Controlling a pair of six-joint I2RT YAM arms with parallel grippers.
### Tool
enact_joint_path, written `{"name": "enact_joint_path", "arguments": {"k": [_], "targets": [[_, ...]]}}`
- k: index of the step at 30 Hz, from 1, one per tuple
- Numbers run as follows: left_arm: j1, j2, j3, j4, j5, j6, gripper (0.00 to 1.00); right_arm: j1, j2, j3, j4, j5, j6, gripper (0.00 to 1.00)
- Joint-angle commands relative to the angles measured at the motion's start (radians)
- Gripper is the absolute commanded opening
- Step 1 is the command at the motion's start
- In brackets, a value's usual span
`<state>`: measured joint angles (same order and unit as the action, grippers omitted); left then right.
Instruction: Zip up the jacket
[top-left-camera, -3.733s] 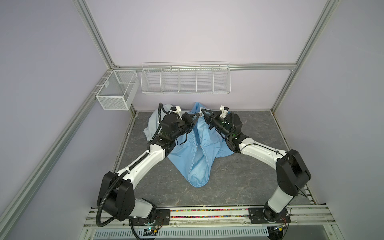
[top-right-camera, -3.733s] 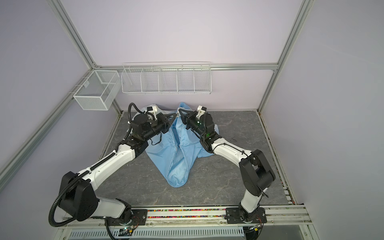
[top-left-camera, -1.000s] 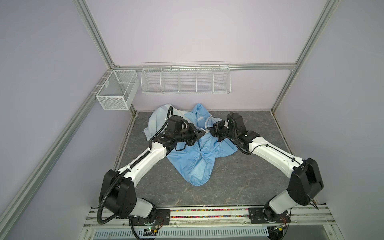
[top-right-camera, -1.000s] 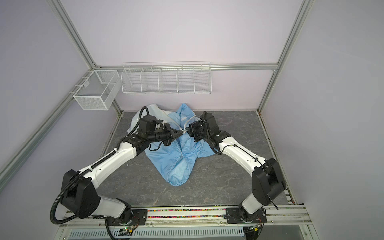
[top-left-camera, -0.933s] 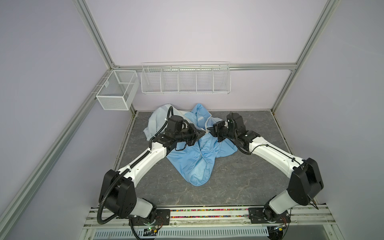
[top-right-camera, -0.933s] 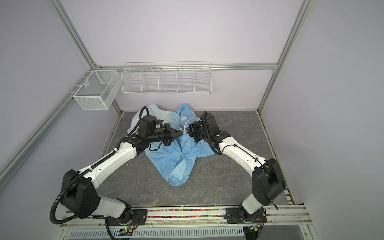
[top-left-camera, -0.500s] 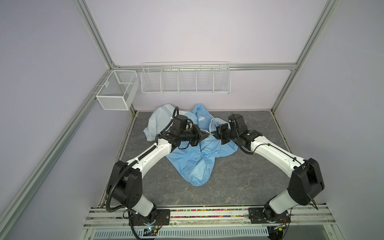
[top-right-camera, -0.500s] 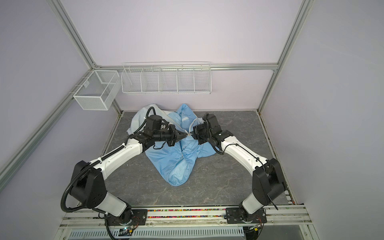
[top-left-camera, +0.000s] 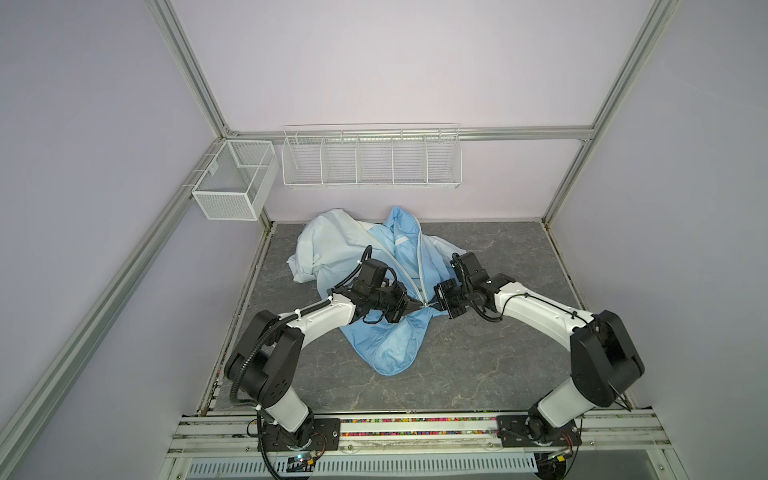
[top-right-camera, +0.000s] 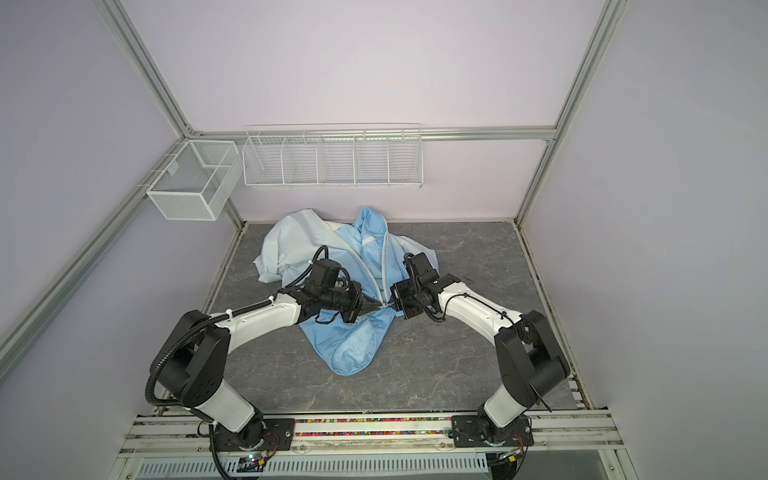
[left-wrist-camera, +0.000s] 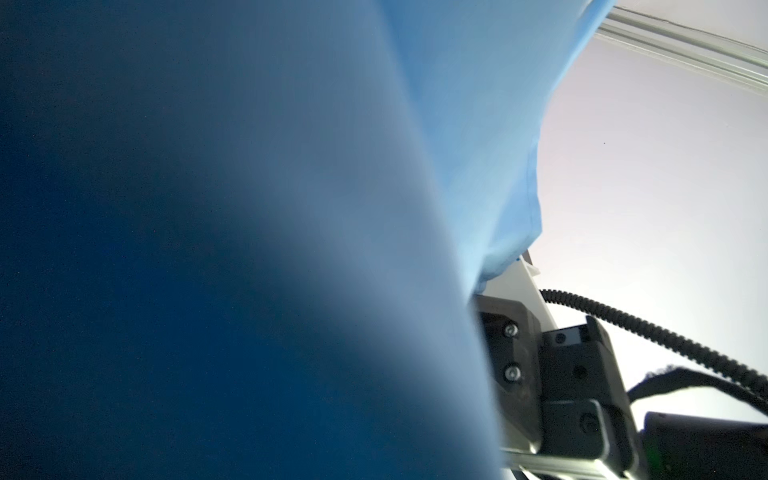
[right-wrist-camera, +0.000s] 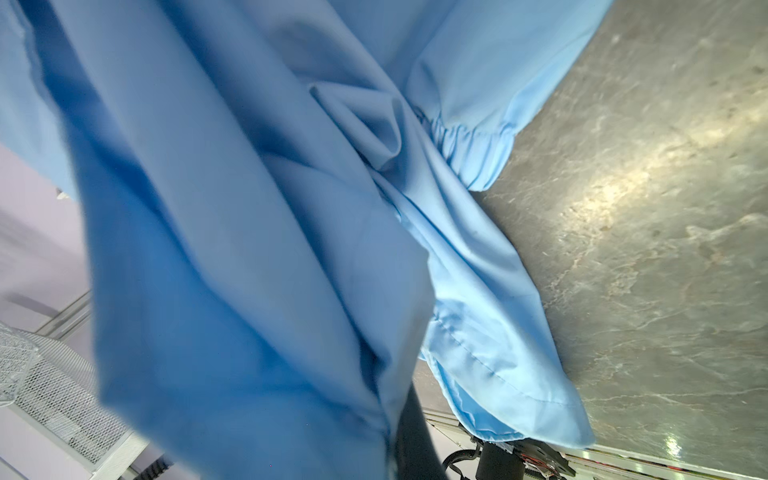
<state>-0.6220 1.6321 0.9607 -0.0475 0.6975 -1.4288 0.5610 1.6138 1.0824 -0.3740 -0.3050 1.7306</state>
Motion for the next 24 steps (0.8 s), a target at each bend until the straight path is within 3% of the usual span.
{"name": "enact_joint_path", "arguments": {"k": [1, 3, 9, 19, 24], "targets": [[0.006, 0.021, -0.015, -0.011, -0.001, -0.013, 0.0, -0.003, 0.052, -0.021, -0.07, -0.015, 0.033, 0.07], [0.006, 0.028, -0.025, -0.008, 0.0, -0.015, 0.0, -0.007, 0.096, 0.013, -0.139, -0.068, 0.008, 0.07], [0.007, 0.089, -0.097, 0.113, 0.02, -0.094, 0.0, -0.012, 0.307, 0.262, -0.57, -0.21, -0.173, 0.06], [0.006, 0.176, -0.044, 0.143, 0.053, -0.116, 0.0, -0.037, 0.318, 0.262, -0.483, -0.21, -0.155, 0.06], [0.007, 0.148, 0.04, 0.042, 0.056, -0.068, 0.0, -0.047, 0.298, 0.272, -0.428, -0.178, -0.161, 0.06]]}}
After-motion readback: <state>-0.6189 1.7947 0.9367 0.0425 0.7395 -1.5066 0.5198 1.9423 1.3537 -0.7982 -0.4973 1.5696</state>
